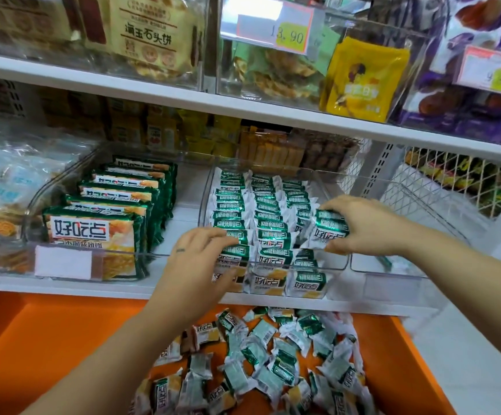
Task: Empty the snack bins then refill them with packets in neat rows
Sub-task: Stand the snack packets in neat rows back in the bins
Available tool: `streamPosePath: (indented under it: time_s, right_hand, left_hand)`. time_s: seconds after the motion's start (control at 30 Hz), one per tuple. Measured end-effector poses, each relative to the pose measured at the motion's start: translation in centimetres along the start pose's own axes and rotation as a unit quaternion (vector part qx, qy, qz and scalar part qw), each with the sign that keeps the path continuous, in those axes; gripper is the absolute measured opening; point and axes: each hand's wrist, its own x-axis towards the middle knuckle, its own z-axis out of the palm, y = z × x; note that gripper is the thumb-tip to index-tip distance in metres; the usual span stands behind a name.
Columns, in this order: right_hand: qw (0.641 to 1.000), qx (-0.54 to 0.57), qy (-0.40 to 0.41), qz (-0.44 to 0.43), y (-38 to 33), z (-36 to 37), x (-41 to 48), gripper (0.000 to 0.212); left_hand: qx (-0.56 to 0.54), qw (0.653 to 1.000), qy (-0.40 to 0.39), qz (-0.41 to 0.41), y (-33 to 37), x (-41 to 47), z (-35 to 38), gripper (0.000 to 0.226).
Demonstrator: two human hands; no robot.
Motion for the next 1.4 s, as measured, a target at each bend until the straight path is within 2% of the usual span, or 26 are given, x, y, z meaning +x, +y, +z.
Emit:
streamPosePath:
  time_s: [0.2,0.3,0.43,0.6,0.83,0.9,0.97,1.07,1.13,1.2,1.33,1.4]
  right_hand:
    - [0.994,-0.080,-0.069,-0.020,-1.1,2.5,3.1,0.079]
    - [0.992,-0.116,-0.043,-0.034,-1.1,3.7,3.2,0.079]
    - [0.997,-0.067,-0.049,-0.003,-0.5,3.2,2.6,0.084]
    - [0.997,-0.075,-0.008,-0.026,-0.6,3.9,2.6,0.052]
    - [0.993,-0.105,-0.004,-0.058,0.1,4.8,1.6,0.053]
    - [0.995,-0.063,0.026,-0.075,0.7,5.1,0.6,0.057]
    - [0.992,0.028,0.098,-0.076,2.6,5.3,-0.3,0.055]
    - [0.965,0.183,0.186,0.001,7.5,5.6,-1.4,0.041]
    - [0.949,0.254,0.159,0.096,11.3,6.3,-1.7,0.038]
    - [0.939,0.290,0.072,0.169,14.8,7.8,-1.5,0.039]
    - [0.938,0.266,-0.104,0.195,18.8,11.1,-0.1,0.051]
    - [0.942,0.238,-0.145,0.189,19.3,12.1,0.8,0.059]
  left_hand:
    - [0.033,0.999,0.012,0.035,-0.7,0.3,0.8,0.041]
    - [0.031,0.998,0.021,0.045,-0.9,0.3,0.9,0.038]
    - [0.026,0.998,0.022,0.055,-1.0,0.1,1.0,0.041]
    - [0.029,0.996,0.032,0.084,-1.0,-0.2,1.2,0.036]
    - [0.069,0.986,0.069,0.133,3.1,2.2,1.9,0.028]
    - [0.113,0.983,0.042,0.141,5.5,4.2,2.4,0.036]
    - [0.147,0.981,-0.048,0.121,7.4,6.3,3.0,0.049]
    - [0.176,0.965,-0.175,0.087,8.5,9.0,4.3,0.065]
    - [0.171,0.961,-0.201,0.080,8.5,10.2,5.2,0.069]
    - [0.169,0.960,-0.211,0.073,8.4,10.9,5.8,0.068]
    - [0.160,0.965,-0.201,0.061,8.0,11.3,7.0,0.066]
    - [0.162,0.967,-0.183,0.066,7.8,11.2,7.4,0.065]
